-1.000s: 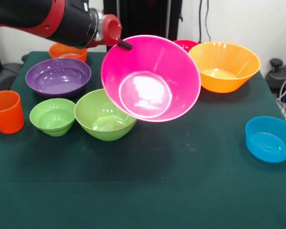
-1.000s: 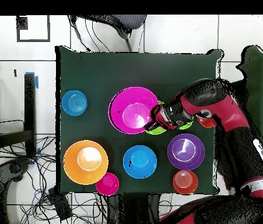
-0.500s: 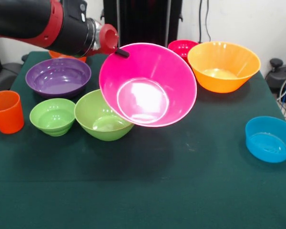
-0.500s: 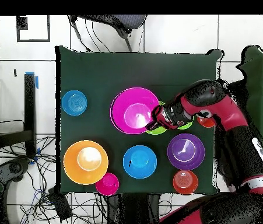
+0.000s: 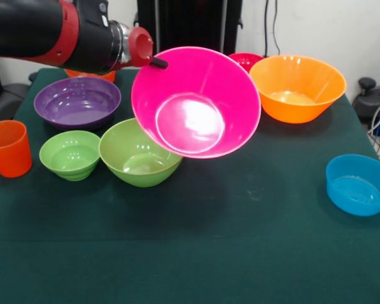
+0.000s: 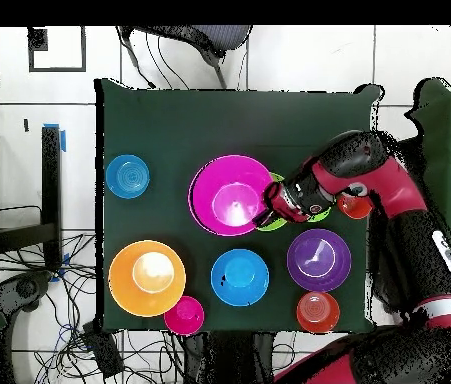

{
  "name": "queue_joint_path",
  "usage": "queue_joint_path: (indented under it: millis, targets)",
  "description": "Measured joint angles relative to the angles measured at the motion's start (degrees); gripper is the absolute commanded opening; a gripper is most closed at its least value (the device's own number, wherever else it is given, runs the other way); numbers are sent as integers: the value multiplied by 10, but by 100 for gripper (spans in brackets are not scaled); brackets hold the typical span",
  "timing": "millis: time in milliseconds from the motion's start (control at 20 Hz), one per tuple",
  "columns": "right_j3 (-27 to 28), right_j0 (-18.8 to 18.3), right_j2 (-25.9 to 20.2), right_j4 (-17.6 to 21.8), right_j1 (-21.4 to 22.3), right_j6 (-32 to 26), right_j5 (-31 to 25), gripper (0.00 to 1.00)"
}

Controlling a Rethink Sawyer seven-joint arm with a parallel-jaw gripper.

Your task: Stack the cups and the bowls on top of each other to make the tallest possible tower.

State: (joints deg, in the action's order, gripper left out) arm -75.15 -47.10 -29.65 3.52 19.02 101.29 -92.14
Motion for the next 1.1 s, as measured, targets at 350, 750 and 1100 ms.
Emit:
queue_joint_path:
  millis: [350,750,1100]
  targets:
    - [36,-16,-21,21,-9,0,-70,0]
    - [85,-31,-39,76,-18,0,-101,0]
    - [118,-37,-51,118,-35,-5,-101,0]
